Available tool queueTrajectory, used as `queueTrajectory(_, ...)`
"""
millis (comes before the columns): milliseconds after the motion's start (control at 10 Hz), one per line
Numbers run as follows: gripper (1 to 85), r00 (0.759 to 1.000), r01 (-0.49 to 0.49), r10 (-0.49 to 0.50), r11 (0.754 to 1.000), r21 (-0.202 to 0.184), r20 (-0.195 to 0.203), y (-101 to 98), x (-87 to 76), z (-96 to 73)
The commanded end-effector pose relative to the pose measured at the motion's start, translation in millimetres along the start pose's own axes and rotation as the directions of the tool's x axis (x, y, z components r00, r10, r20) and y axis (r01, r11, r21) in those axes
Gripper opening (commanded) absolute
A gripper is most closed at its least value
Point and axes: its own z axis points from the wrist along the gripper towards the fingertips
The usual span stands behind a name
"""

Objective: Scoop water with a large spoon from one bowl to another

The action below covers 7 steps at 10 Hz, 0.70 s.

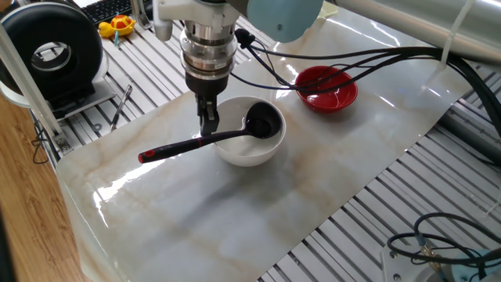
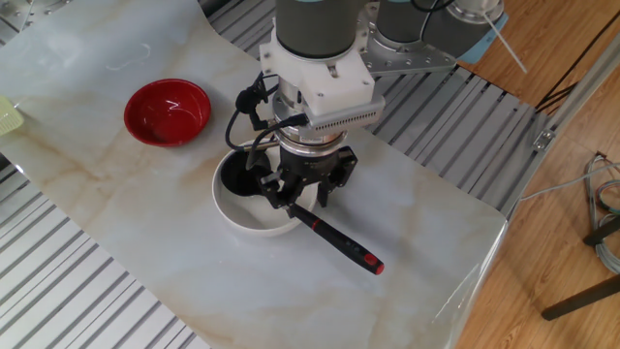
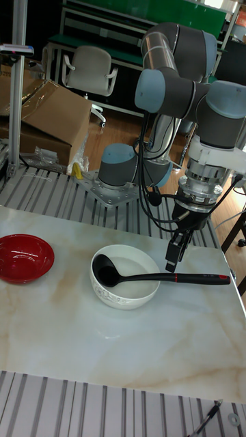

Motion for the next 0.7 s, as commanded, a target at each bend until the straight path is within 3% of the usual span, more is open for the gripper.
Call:
queueTrajectory(0, 49.0, 1.000, -0.001, 0.001, 1.000, -0.006, 0.020, 0.9, -4.8, -1.3)
queueTrajectory(600, 49.3, 0.999, -0.024, 0.023, 0.999, 0.025, 0.045, 8.1, -21.5, 19.4)
